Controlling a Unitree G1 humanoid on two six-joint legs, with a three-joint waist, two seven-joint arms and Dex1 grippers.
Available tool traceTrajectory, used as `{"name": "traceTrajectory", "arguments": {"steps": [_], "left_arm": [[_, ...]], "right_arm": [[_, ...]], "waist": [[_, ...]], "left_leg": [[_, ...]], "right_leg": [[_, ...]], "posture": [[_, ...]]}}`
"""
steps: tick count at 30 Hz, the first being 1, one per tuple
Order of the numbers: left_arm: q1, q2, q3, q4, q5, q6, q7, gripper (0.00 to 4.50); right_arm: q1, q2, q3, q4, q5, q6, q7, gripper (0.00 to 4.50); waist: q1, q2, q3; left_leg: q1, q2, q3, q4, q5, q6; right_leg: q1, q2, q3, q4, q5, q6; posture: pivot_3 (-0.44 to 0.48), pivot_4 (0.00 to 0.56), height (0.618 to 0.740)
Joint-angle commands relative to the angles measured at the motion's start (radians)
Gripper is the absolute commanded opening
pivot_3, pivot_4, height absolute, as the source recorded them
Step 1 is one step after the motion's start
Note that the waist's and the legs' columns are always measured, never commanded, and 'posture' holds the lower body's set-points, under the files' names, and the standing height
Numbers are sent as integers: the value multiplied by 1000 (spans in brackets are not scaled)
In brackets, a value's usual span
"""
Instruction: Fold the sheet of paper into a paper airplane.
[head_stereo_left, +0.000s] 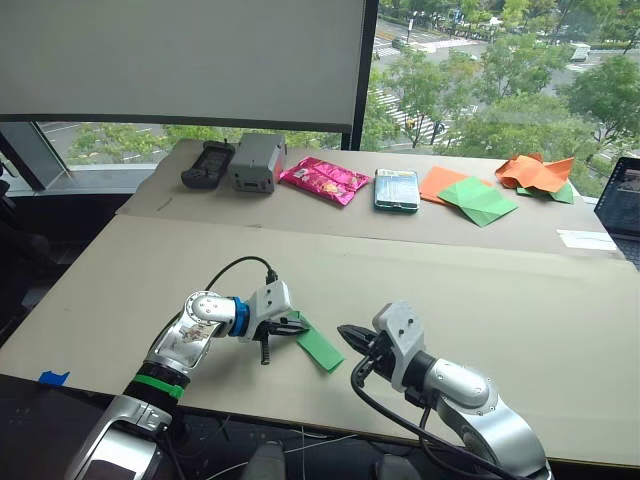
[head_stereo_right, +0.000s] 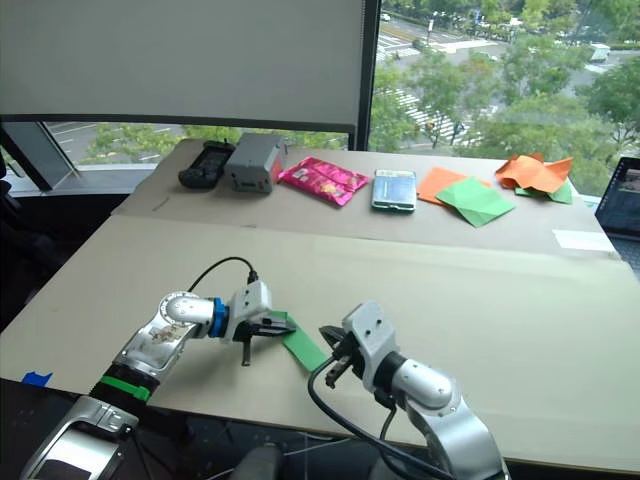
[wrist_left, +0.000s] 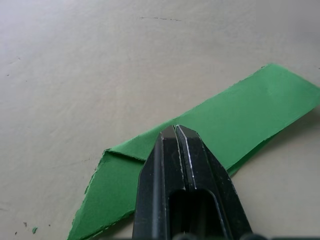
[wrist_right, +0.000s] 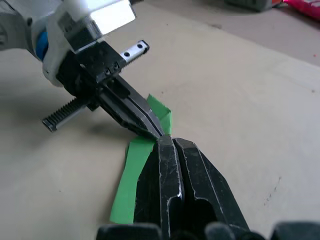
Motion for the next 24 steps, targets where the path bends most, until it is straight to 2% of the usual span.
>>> {"name": "traceTrajectory", "arguments": {"steps": [1,10,16,20,24], "left_arm": [[14,2,-30,38,37,12,4,0],[13,3,-26,35,37,13,6,0],[6,-5,1,15,5,39,5,0],[-15,-51,34,1,-64,78,-11,0],[-15,-96,13,30,-53,70,-10,0]], "right_arm": [[-11,-14,77,35,-25,-74,14,33],[-68,-48,166,280,-138,-93,-7,33],[-43,-73,209,311,-155,-68,21,33],[-45,-76,213,338,-173,-54,16,33],[-53,-67,217,345,-175,-40,12,33]], "waist": [[0,0,0],[-1,1,0],[0,0,-1],[0,-1,-1],[-2,-1,-1]], "left_leg": [[0,0,0,0,0,0],[-1,0,0,0,0,0],[0,0,0,0,0,0],[0,0,0,0,0,0],[0,0,0,0,0,0]], "right_leg": [[0,0,0,0,0,0],[-1,0,0,0,0,0],[-1,0,0,1,0,0],[0,0,0,1,0,0],[-1,0,0,1,0,0]], "posture": [[0,150,713],[0,150,713],[0,150,713],[0,150,713],[0,150,713]]}}
